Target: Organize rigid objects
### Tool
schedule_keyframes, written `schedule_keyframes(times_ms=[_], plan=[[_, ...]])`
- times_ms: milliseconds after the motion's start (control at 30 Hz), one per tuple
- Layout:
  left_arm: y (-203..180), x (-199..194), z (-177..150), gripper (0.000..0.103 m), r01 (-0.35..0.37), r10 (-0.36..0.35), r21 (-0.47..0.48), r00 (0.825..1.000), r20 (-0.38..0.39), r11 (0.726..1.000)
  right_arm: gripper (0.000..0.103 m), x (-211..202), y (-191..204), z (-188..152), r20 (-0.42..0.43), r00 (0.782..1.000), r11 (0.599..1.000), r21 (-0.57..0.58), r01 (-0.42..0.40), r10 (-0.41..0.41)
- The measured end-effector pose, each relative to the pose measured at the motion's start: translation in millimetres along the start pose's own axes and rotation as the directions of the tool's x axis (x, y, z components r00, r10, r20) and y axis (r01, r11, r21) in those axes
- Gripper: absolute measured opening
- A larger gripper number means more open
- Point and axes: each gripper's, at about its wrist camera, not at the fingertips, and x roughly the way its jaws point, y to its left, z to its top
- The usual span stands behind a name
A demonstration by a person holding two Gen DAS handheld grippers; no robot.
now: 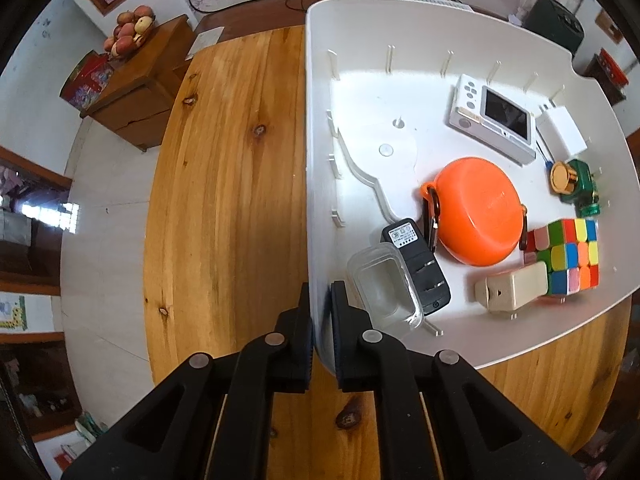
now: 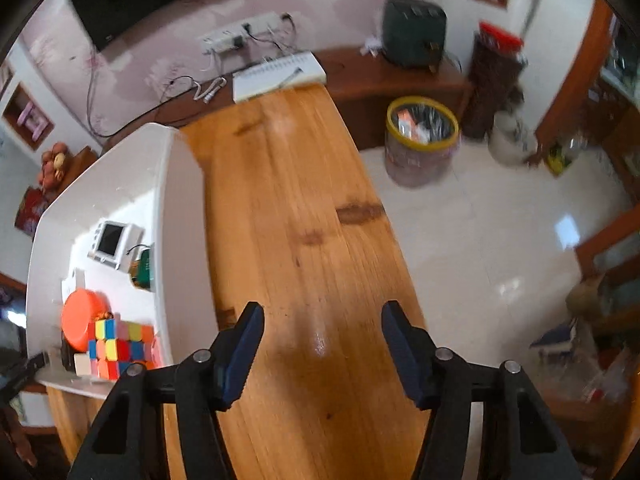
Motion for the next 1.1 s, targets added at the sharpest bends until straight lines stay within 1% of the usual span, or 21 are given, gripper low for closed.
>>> schedule_keyframes(times_ms=[100,233,367,467,533,600,633,667,733,767,800,833,867,900,967,1033,1100], plan=[[2.7,-0.5,-7.4,0.01,-0.006,0.007,0.033,1.0,-0.011,0.999,0.061,6.8,-3.1,-6.7,-0.022,1.0,0.999,0.025,-0.022,0.022],[17.5,-0.8,-21.4,0.011,-0.009,0.011,0.069,1.0,-0.026,0.998,0.061,5.8,4.7,-23.6,-0.052,0.997,0.998,0.031,-0.051,0.053],[35.8,-0.8,-36.9,0.012,-0.02,0.025,0.132,0.999,-0.036,0.991,0.061,-2.4,14.2,-50.5,-0.085,0.994,0.998,0.029,-0.061,0.063],[53.9,1.2,-41.1,0.012,-0.025,0.03,0.145,0.999,-0.035,0.989,0.061,-9.1,20.8,-70.5,-0.112,0.991,0.997,0.028,-0.068,0.071],[64.6,2.7,-41.1,0.012,-0.02,0.026,0.173,0.999,-0.029,0.985,0.061,-15.3,29.5,-79.7,-0.126,0.987,0.995,0.021,-0.1,0.102],[70.2,4.9,-36.7,0.012,-0.012,0.017,0.178,0.999,-0.03,0.984,0.061,-26.5,38.0,-78.5,-0.109,0.981,0.987,0.025,-0.159,0.161],[71.6,5.9,-34.9,0.012,-0.003,0.009,0.171,0.999,-0.032,0.985,0.061,-33.5,44.2,-74.7,-0.094,0.974,0.979,0.037,-0.203,0.205],[71.5,6.9,-33.3,0.012,-0.005,0.01,0.162,0.999,-0.035,0.987,0.061,-42.7,54.0,-66.4,-0.062,0.965,0.966,0.055,-0.253,0.256],[70.2,9.7,-33.3,0.012,-0.019,0.024,0.137,0.999,-0.035,0.99,0.061,-54.1,70.4,-50.6,0.012,0.96,0.957,0.068,-0.281,0.281],[69.7,11.8,-33.0,0.012,-0.027,0.031,0.121,0.999,-0.031,0.992,0.063,-60.1,82.0,-42.4,0.072,0.958,0.956,0.072,-0.283,0.278],[69.4,12.4,-34.3,0.012,-0.032,0.035,0.098,0.999,-0.022,0.995,0.07,-63.1,93.6,-35.2,0.138,0.954,0.957,0.077,-0.279,0.267],[71.0,13.2,-34.4,0.012,-0.033,0.034,0.076,0.999,-0.018,0.997,0.075,-62.8,103.2,-28.1,0.193,0.949,0.96,0.078,-0.268,0.249],[72.7,15.5,-34.2,0.013,-0.032,0.033,0.048,0.999,-0.02,0.998,0.077,-59.2,114.4,-21.9,0.245,0.945,0.967,0.078,-0.241,0.215],[74.1,17.3,-34.4,0.013,-0.033,0.033,0.018,0.999,-0.016,0.999,0.077,-51.7,125.7,-17.3,0.275,0.944,0.975,0.077,-0.209,0.181],[73.0,17.7,-35.7,0.013,-0.054,0.054,-0.012,0.999,0.0,0.998,0.077,-32.1,142.3,-13.6,0.271,0.951,0.98,0.092,-0.179,0.148],[70.9,17.3,-39.1,0.014,-0.075,0.076,-0.019,0.997,0.019,0.997,0.077,-18.1,151.4,-18.0,0.26,0.957,0.98,0.114,-0.161,0.127],[73.4,16.6,-41.8,0.014,-0.066,0.066,-0.032,0.997,0.024,0.997,0.072,-12.5,152.0,-21.9,0.226,0.965,0.973,0.16,-0.168,0.13]])
